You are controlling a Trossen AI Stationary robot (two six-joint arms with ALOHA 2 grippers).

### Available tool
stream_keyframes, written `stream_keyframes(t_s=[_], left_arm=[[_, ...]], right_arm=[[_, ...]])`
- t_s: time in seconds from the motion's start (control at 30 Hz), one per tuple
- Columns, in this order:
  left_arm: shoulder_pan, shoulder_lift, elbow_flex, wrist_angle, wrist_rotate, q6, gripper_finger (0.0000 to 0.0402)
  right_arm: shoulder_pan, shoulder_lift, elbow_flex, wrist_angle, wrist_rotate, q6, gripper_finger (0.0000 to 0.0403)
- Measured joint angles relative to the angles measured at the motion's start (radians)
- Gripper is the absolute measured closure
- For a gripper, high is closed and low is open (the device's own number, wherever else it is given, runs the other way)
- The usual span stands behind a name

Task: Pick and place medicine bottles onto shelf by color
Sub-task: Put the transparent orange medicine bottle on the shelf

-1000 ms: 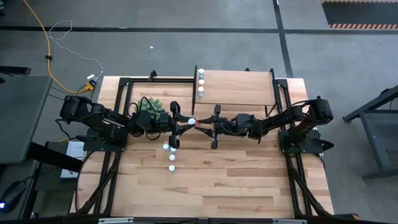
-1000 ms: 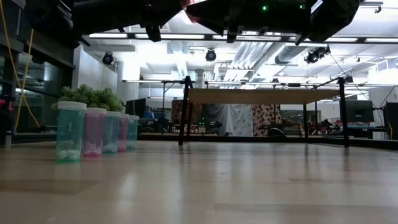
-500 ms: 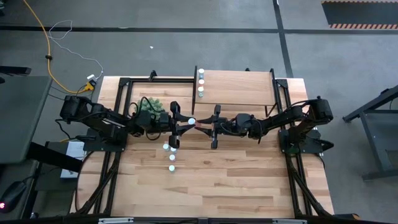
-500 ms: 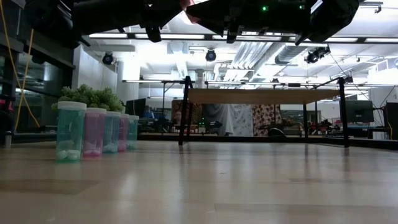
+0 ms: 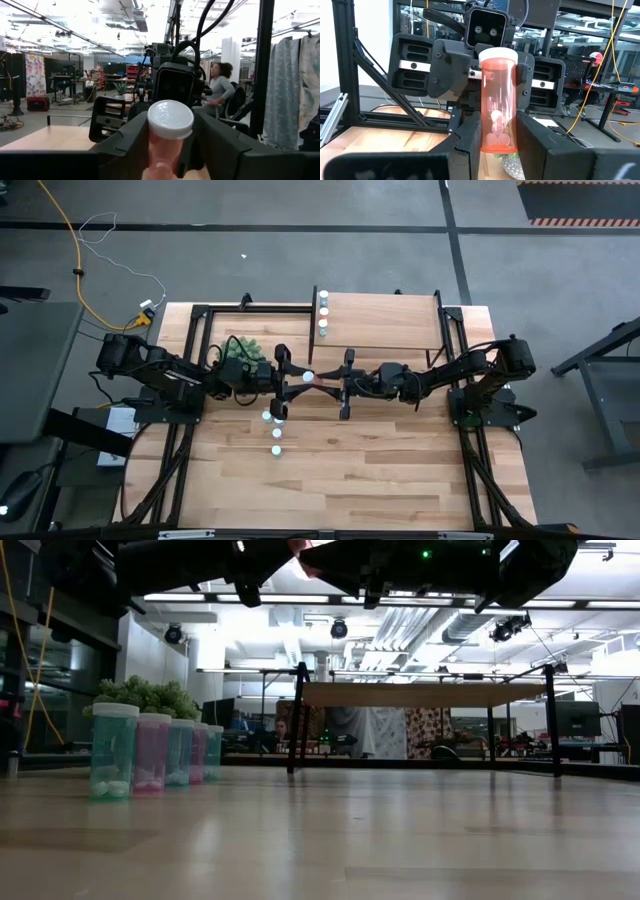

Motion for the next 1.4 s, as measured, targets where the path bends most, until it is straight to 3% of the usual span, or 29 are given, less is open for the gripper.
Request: stream_keyframes(t_s=[0.4,0.83,0.97,1.1,1.3,1.4], left_arm=[[0.0,-0.031,0.0,-0.018,0.026,0.01,0.0191],[0.0,-0.308,0.0,-0.38,0.024,0.043,0.019],[-0.006,-0.329,0.0,-0.436,-0.055,0.034,0.0193],[-0.025,-0.295,0.0,-0.426,-0.175,0.035,0.0236],[-0.052,-0.24,0.0,-0.319,-0.208,0.088,0.0381],[-0.072,-0.229,0.0,-0.282,-0.241,0.105,0.0387]], right_arm=[[0.0,0.0,0.0,0.002,0.004,0.0,0.0315],[0.0,0.0,-0.001,-0.002,0.006,-0.003,0.0315],[0.0,0.0,-0.001,-0.001,0.006,-0.003,0.0315],[0.0,0.0,-0.001,-0.001,0.006,0.005,0.0315],[0.0,0.0,-0.001,-0.001,0.005,0.005,0.0315],[0.0,0.0,-0.001,-0.001,0.005,0.005,0.0315]])
